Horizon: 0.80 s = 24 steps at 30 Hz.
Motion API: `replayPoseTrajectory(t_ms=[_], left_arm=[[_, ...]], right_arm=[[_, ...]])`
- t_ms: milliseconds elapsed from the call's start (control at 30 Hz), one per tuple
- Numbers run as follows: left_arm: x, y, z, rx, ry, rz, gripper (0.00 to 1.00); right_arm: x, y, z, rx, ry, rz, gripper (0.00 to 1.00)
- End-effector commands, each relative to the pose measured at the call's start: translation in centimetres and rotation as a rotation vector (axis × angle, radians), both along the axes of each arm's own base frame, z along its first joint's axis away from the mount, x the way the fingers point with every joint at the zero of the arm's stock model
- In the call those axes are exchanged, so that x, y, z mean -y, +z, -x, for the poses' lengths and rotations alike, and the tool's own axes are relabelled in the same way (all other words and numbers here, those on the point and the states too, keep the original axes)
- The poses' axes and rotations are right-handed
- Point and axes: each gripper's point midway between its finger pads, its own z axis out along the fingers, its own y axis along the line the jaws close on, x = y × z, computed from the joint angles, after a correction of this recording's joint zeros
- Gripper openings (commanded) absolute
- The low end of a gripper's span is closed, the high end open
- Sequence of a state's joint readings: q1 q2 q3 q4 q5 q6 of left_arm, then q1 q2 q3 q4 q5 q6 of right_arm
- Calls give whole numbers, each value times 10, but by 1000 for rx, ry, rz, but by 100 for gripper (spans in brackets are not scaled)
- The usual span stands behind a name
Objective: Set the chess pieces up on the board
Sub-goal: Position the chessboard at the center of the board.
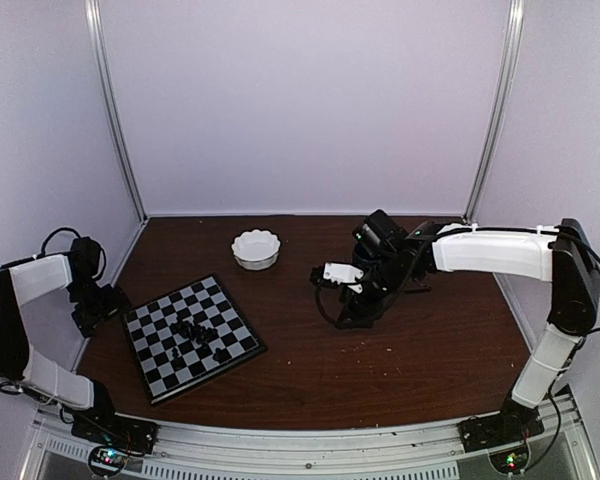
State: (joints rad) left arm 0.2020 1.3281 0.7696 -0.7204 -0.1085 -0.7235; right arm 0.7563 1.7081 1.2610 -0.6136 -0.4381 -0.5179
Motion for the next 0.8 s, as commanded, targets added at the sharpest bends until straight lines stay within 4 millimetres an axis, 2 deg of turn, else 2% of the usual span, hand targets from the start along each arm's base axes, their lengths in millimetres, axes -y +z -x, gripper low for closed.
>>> replayPoseTrajectory(t_ms=[0,167,267,333,533,767], left_arm=[[17,0,-31,145,-30,118,97],[26,-5,-39,162,-55,174,93],[30,-12,-40,158,-56,201,91],[32,-17,-40,149,-55,214,90],[37,-28,-49,141,-64,256,89],[43,-28,-65,187,-92,293,87]], right_arm=[[-26,-2,8,-5,77,4,65],[-41,-11,11,-36,89,24,47],[-41,-9,6,-11,68,19,47],[-41,-4,1,11,45,14,55],[-35,2,6,-1,43,23,99],[-28,2,6,-18,25,20,100]])
